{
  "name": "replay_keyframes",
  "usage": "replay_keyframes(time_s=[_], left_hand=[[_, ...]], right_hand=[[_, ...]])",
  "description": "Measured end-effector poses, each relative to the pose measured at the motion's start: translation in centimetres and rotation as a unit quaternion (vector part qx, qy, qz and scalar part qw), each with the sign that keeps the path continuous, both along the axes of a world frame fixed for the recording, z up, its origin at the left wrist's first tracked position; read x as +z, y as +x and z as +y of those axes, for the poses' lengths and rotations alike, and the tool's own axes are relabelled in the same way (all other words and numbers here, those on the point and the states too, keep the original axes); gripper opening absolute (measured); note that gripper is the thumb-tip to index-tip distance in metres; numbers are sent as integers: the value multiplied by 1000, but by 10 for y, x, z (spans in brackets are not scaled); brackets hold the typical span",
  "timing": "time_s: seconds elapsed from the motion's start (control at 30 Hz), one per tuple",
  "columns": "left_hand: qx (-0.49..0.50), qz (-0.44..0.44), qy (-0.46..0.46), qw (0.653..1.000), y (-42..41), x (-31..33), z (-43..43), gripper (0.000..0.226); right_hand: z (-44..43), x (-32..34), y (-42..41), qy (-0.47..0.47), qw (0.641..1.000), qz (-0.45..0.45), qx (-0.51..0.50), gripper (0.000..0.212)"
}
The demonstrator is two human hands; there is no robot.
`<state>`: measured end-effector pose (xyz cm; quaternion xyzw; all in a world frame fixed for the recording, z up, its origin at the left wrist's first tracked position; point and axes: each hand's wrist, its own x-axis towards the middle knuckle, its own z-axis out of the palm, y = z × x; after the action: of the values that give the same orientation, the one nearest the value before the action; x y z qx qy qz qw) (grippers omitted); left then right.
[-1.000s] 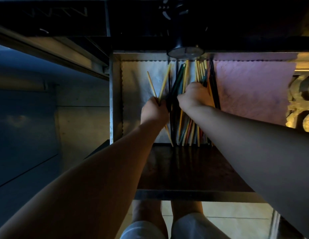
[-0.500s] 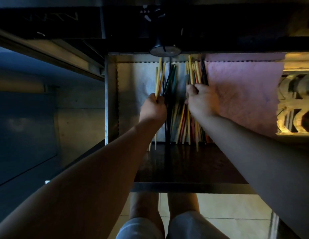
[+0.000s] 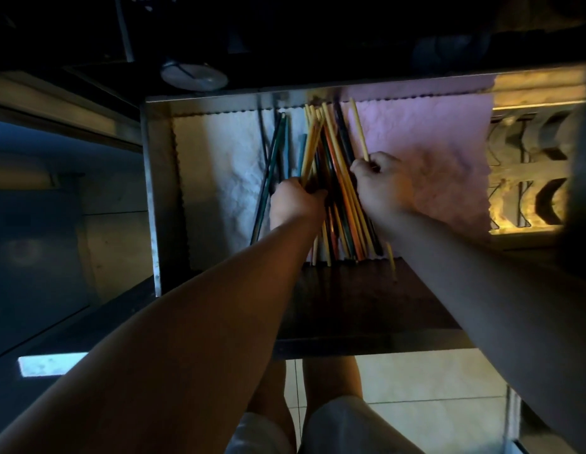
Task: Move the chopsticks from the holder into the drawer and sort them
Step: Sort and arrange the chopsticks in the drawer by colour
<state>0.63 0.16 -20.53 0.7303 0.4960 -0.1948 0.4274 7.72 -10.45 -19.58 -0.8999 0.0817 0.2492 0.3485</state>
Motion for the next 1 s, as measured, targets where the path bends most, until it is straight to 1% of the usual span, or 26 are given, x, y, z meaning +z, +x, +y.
replay_keyframes(time_s=[0.07,0.2,0.3,0.43,0.6,0.77,0.9,1.0], left_hand=[[8,20,12,1000,5,1,-2,40],[13,39,-7,999,12,4,-3,41],[48,44,-15,998,14,6,-2,41],[63,25,-11,998,9,11,8,35],[66,-2,-40,997,1,17,20,30],[77,-12,-47,996,-5,19,26,27],[88,-20,-67,994,-9,21,25,25],[89,-18,-81,993,-12,22,25,24]], right_hand=[[-3,-2,1,5,1000,4,-4,19],[-3,-4,-2,-17,998,18,52,13],[-4,-8,-6,-46,996,18,78,15],[-5,-10,-8,-57,994,10,92,18],[-2,-9,-8,-76,991,-11,106,20],[1,-12,-13,-136,973,-48,182,13],[12,-17,-12,-166,967,-18,192,21],[16,-19,-8,-177,967,-2,182,20]])
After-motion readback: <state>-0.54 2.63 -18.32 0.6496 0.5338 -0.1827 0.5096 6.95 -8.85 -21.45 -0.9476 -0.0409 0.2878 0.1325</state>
